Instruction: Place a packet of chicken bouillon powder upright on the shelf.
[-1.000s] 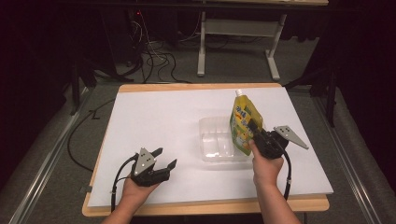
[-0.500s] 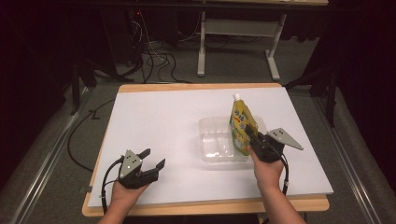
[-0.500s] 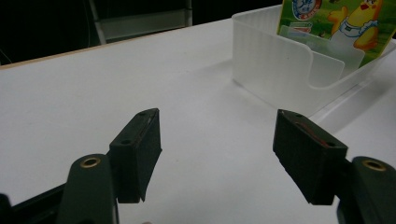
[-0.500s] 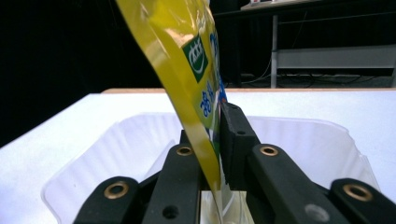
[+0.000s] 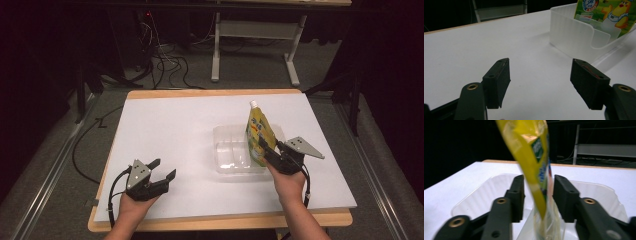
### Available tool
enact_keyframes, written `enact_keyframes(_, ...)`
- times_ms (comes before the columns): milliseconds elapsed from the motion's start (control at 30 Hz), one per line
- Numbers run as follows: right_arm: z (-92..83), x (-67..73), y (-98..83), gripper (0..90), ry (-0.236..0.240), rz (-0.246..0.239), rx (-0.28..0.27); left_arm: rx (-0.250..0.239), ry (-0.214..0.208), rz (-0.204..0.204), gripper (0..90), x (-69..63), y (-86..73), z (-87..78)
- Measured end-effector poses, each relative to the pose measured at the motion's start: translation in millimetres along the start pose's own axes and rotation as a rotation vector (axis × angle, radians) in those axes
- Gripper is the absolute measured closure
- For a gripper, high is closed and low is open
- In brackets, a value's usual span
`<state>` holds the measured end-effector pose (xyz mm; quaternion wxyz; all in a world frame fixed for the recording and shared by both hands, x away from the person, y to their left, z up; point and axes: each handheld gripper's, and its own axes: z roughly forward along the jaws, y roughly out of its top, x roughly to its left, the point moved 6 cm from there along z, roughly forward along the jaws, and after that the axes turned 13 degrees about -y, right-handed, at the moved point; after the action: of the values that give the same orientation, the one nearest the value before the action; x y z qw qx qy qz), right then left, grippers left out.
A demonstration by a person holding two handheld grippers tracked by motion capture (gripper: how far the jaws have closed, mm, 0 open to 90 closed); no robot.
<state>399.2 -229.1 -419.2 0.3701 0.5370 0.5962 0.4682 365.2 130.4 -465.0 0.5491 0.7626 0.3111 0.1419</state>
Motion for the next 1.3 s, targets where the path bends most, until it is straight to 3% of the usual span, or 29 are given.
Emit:
enact_keyframes(200, -6.4, 6.0, 3.6, 44.0, 0.045, -0.039, 0.02, 0.0, 0.001, -0.007, 32.8, 3.8, 0.0, 1.5)
enact_keyframes(467, -30.2, -1.2, 2.5, 29.2, 0.082, -0.06, 0.024, 0.008, 0.008, -0.012, 32.7, 10.0, 0.4, 4.5)
enact_keyframes(600, -46.6, -16.4, 1.2, 27.2, 0.115, -0.013, 0.016, 0.0, 0.011, -0.02, 32.7, 12.8, 2.2, 4.6)
enact_keyframes(700, -55.4, -35.3, 2.2, 27.0, 0.082, -0.012, 0.002, 0.003, 0.019, -0.024, 32.7, 16.6, 2.1, 5.1)
enact_keyframes(833, -58.8, -78.4, 0.4, 28.5, -0.005, -0.013, -0.013, 0.017, 0.042, -0.044, 32.7, 25.0, -1.7, 3.6)
enact_keyframes(900, -57.8, -107.9, -11.2, 30.9, -0.085, 0.003, -0.005, 0.021, 0.047, -0.069, 32.7, 29.3, -5.2, 2.6)
enact_keyframes(967, -57.9, -127.4, -25.6, 33.2, -0.135, 0.044, -0.011, 0.036, 0.056, -0.083, 32.7, 32.9, -9.2, 1.8)
enact_keyframes(1000, -56.8, -133.9, -32.8, 33.0, -0.139, 0.062, 0.012, 0.036, 0.06, -0.089, 32.7, 33.9, -10.5, 2.0)
enact_keyframes(1100, -53.8, -144.6, -45.0, 33.5, -0.158, 0.075, 0.051, 0.049, 0.067, -0.093, 32.7, 34.2, -13.4, 1.9)
enact_keyframes(1300, -50.3, -135.6, -40.5, 34.4, -0.14, 0.053, 0.042, 0.054, 0.066, -0.085, 32.5, 30.5, -13.9, 0.1)
